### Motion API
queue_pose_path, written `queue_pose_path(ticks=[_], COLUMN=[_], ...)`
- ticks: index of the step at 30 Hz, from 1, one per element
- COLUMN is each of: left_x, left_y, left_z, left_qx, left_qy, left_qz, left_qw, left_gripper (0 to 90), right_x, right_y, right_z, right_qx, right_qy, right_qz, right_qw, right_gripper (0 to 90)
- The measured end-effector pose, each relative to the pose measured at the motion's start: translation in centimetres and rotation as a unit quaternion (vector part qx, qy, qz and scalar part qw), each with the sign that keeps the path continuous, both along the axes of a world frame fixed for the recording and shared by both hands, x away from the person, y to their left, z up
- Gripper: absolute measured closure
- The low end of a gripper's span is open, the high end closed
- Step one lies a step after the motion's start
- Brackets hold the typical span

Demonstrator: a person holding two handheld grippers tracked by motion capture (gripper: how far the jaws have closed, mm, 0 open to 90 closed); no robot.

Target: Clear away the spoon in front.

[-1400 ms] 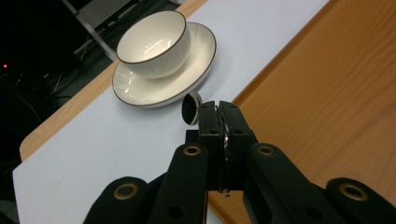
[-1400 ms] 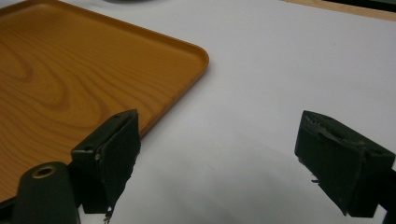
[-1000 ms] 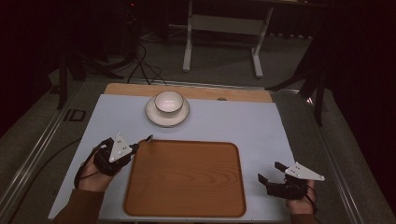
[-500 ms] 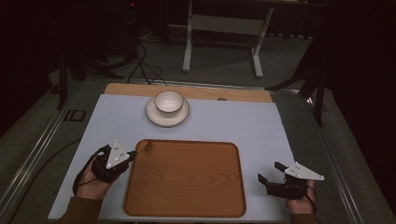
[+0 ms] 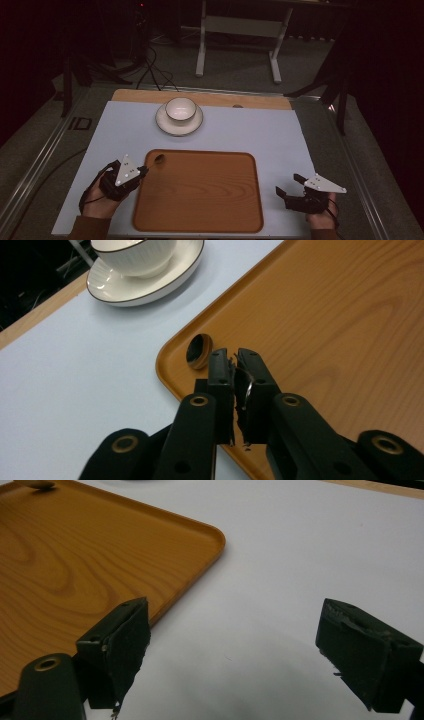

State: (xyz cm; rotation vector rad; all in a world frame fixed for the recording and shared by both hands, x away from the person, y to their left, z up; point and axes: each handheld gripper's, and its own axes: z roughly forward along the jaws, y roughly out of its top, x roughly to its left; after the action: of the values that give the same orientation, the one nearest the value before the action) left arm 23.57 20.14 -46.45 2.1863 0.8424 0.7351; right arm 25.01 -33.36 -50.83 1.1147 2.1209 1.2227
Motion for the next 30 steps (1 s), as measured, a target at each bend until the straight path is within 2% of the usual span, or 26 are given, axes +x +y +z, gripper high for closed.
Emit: queue_pose_path(ticks=[9,13,15,24,30], left_x=[-0.5,-0.8,-1.0,-2.0,-2.1], left_y=[-0.4,-0.6,-0.8,-1.7,-1.8], left_z=[-0.8,-1.4,-1.6,-2.4,-2.6], left_qx=[-0.005,-0.012,-0.022,-0.025,-0.039], left_qy=[0.009,0.019,0.022,0.035,0.040], left_qz=[-0.002,-0.006,-0.010,-0.014,-0.014], left_qw=[0.9999,0.9997,0.9995,0.9990,0.9983], left_gripper=[76.9,72.0,68.8,61.0,55.4], right_x=[0.0,0.0,0.0,0.0,0.0], right_y=[0.0,0.0,0.0,0.0,0.0], right_z=[0.0,0.0,0.0,0.0,0.0], right_qx=[-0.001,-0.001,-0.001,-0.001,-0.001], right_qy=[0.000,0.001,0.000,0.001,0.000], right_qz=[0.000,0.001,0.001,0.000,0.001], right_qw=[1.0000,1.0000,1.0000,1.0000,1.0000], right_gripper=[14.1,14.1,14.1,14.1,14.1])
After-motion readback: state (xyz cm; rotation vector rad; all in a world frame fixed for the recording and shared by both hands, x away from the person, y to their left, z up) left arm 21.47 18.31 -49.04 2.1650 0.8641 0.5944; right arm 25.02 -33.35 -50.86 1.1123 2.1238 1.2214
